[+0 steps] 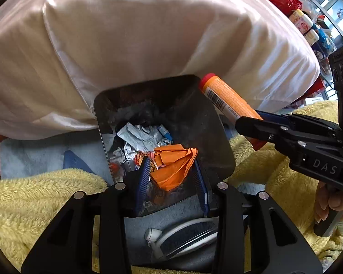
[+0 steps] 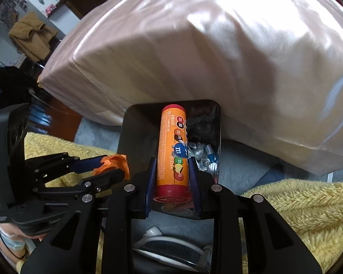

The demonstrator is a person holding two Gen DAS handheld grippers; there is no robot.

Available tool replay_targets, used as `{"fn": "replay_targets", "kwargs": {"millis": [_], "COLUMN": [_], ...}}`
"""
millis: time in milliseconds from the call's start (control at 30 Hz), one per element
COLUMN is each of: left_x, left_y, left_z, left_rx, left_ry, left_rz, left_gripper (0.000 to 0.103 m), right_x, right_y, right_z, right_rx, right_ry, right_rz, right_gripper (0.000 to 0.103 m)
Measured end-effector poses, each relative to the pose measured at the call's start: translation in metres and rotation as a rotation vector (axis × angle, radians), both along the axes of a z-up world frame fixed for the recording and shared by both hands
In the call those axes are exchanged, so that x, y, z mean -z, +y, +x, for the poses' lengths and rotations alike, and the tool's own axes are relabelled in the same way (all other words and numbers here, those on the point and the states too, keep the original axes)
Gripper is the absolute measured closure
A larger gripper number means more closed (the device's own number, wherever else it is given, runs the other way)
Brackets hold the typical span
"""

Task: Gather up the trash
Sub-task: 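Carry the orange cloth and M&M's tube over the bin and release both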

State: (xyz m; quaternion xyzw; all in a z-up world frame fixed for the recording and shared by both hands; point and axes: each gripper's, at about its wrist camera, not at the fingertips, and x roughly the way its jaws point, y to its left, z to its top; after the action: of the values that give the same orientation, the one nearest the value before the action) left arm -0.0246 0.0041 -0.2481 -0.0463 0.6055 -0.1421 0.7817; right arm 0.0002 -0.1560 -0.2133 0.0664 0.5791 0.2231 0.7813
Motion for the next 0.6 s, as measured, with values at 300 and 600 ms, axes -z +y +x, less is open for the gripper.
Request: {"fn": "replay_targets", "kwargs": {"millis": [300, 600], "left_x": [0.014, 0.011], "left_y": [0.003, 0.005], "left_z": [0.002, 0.006], "left_rx": [-0.005, -0.034], "left_ry": [0.039, 0.035], "left_rz": [-0.028, -0.002], "left_gripper": [0.067, 0.039], "right_x": [0.009, 0.0], "right_y": [0.007, 0.008], "right_z": [0.009, 0.013], "right_rx": [0.02, 0.047], "right_ry": [0.011, -0.037], "right_rz": [-0.011, -0.058], "right_gripper": [0.074, 0.05]}}
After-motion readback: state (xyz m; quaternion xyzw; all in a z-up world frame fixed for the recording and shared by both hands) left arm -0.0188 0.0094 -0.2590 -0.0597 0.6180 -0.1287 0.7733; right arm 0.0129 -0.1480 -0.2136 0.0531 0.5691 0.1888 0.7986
